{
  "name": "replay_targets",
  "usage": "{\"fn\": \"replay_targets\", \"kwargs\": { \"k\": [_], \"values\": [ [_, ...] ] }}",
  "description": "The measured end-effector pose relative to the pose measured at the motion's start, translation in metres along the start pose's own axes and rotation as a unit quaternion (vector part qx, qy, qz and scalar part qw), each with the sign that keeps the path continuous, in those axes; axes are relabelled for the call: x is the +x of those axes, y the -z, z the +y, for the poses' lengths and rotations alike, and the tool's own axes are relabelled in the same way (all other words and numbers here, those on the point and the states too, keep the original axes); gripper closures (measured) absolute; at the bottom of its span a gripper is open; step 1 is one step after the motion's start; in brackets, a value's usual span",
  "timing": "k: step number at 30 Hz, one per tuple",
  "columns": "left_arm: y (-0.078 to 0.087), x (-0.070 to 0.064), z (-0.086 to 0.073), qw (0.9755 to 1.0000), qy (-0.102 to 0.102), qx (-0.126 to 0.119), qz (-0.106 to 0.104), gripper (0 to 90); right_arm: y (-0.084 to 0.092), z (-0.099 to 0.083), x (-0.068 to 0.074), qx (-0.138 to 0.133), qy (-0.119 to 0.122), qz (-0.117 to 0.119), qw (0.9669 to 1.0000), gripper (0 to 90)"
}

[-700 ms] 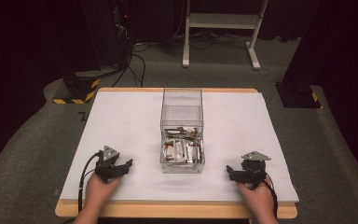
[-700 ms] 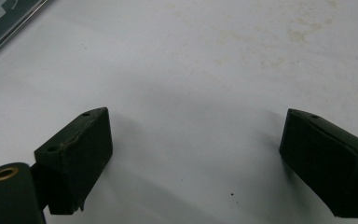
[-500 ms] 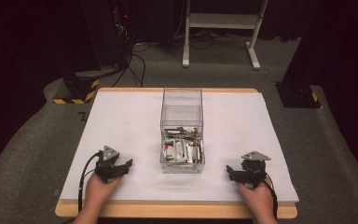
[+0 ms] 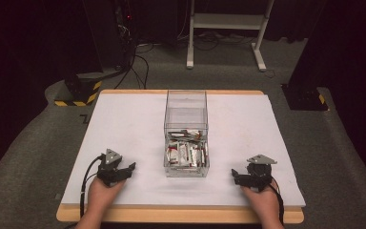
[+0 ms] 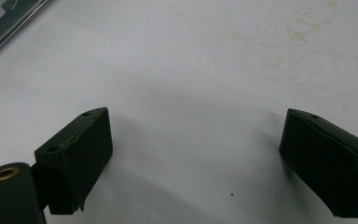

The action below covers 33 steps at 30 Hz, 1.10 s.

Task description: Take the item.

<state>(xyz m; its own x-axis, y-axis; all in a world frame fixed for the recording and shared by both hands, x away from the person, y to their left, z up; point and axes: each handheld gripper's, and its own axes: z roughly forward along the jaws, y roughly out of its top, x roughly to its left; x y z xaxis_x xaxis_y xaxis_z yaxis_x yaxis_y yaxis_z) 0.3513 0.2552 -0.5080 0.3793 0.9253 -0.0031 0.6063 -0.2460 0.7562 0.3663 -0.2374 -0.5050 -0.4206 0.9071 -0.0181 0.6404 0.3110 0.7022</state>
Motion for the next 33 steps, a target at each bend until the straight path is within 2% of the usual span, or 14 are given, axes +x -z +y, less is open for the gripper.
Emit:
{"fn": "replay_targets", "kwargs": {
  "k": [3,6,8,9,12,19,25,30,33],
  "values": [
    [0.0,0.001,0.001,1.0,0.001,0.001,-0.005,35.1,0.0,0.0,0.0,-0.001,0.001,0.0,1.0,9.1],
    [0.0,0.005,0.001,0.9996,0.019,-0.001,-0.019,33.1,0.0,0.0,0.0,0.0,0.001,0.0,1.0,9.2],
    [0.0,0.005,0.001,0.9995,0.025,-0.003,-0.017,33.1,0.0,0.0,0.0,0.0,0.001,0.0,1.0,9.2],
    [0.0,0.004,0.001,0.9996,0.024,-0.002,-0.015,33.0,0.0,0.0,0.0,0.0,0.001,0.0,1.0,9.2],
    [-0.002,-0.003,0.003,0.9999,-0.008,0.009,0.001,30.2,0.0,0.0,0.0,-0.001,0.001,0.0,1.0,9.1],
    [0.0,-0.001,0.003,0.9998,-0.001,0.004,-0.019,31.8,0.0,0.0,0.0,0.0,0.002,-0.001,1.0,9.4],
    [0.005,-0.004,0.003,0.9994,-0.015,-0.01,-0.028,32.4,0.0,0.001,0.0,0.0,0.001,0.0,1.0,9.4],
    [0.012,-0.008,0.005,0.9989,-0.009,-0.02,-0.042,30.6,0.0,0.0,0.0,-0.001,0.002,0.0,1.0,9.4],
    [0.014,-0.01,0.006,0.9987,-0.017,-0.026,-0.039,31.0,0.0,0.0,0.0,-0.001,0.001,0.0,1.0,9.4]
  ]
}}
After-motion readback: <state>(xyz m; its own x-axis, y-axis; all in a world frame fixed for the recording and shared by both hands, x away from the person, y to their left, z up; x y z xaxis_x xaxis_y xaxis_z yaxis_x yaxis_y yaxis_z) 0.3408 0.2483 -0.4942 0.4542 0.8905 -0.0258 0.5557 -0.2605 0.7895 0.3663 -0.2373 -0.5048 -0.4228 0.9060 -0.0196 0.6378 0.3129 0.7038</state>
